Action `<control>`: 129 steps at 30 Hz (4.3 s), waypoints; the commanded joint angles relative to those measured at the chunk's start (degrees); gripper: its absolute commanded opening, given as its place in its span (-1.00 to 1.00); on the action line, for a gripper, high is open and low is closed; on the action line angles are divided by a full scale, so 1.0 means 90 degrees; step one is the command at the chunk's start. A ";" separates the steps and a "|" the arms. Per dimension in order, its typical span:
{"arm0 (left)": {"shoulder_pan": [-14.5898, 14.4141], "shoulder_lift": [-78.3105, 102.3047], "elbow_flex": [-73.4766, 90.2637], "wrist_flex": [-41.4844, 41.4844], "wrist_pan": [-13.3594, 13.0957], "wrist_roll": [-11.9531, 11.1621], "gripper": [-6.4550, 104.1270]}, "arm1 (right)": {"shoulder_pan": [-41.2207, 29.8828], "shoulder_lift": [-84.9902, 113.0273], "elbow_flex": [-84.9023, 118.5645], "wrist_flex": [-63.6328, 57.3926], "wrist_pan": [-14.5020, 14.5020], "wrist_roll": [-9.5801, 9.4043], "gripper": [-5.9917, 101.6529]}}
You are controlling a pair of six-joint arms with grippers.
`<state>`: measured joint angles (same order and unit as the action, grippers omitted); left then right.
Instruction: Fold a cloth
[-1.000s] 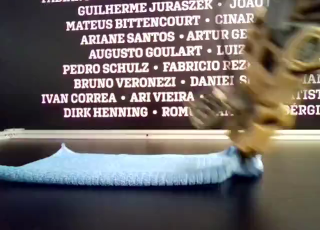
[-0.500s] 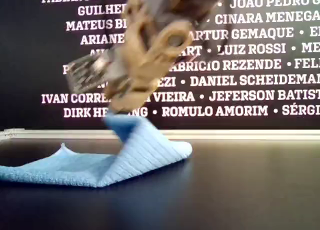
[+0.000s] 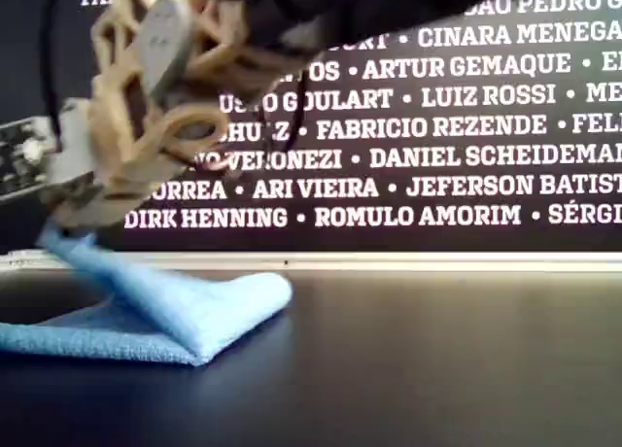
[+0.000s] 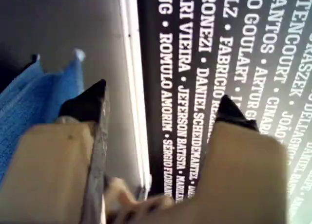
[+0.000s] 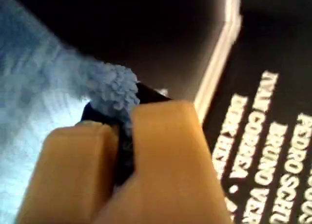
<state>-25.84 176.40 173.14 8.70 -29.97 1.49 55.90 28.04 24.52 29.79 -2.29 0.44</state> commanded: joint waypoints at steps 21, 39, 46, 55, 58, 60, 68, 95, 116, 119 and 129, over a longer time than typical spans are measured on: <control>-0.0020 0.0068 -0.0078 -0.0039 -0.0068 0.0029 0.53 | -0.0684 0.2256 -0.0469 0.3477 -0.0117 -0.0068 -0.30; -0.0020 0.0068 -0.0078 -0.0039 -0.0068 0.0029 0.53 | -0.2783 0.4912 -0.0020 0.6738 -0.0049 0.0029 -0.88; -0.0020 0.0068 -0.0078 -0.0039 -0.0068 0.0029 0.52 | -0.2783 0.7803 0.2676 0.6709 -0.0020 0.0029 -0.88; -0.0020 0.0068 -0.0078 -0.0039 -0.0078 0.0039 0.52 | -0.4160 1.1846 0.6387 0.5791 -0.0010 -0.0088 -0.88; -0.0020 0.0078 -0.0078 -0.0029 -0.0088 0.0039 0.52 | -0.4961 1.2949 0.7393 0.4951 -0.0010 -0.0078 -0.88; -0.0020 0.0078 -0.0078 -0.0029 -0.0088 0.0039 0.52 | -0.5430 1.3789 0.8115 0.4365 -0.0010 -0.0078 -0.88; -0.0020 0.0078 -0.0078 -0.0029 -0.0137 0.0039 0.52 | -0.6084 1.6885 1.1562 0.2832 -0.0010 0.0020 -0.88; -0.0117 0.0078 -0.0078 -0.0029 -0.1250 0.0020 0.53 | -0.6084 1.6650 1.5684 0.0391 -0.0117 0.0029 -0.87; -0.0059 0.0137 -0.0098 0.1455 -0.1260 -0.0137 0.53 | -0.6084 1.6631 1.6514 -0.0137 -0.0127 0.0049 -0.87; -0.0020 0.0137 -0.0098 0.1553 -0.1289 -0.0518 0.51 | -0.6055 1.6621 1.6543 -0.0449 -0.0127 0.0234 -0.87; -0.0498 0.0078 -0.0088 0.1572 -0.0293 -0.2246 0.53 | -0.5967 1.6514 1.6563 -0.0518 -0.0127 0.0898 -0.87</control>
<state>-27.33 176.40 173.14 22.76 -37.35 -17.23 1.67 176.40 172.79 28.30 -3.08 8.26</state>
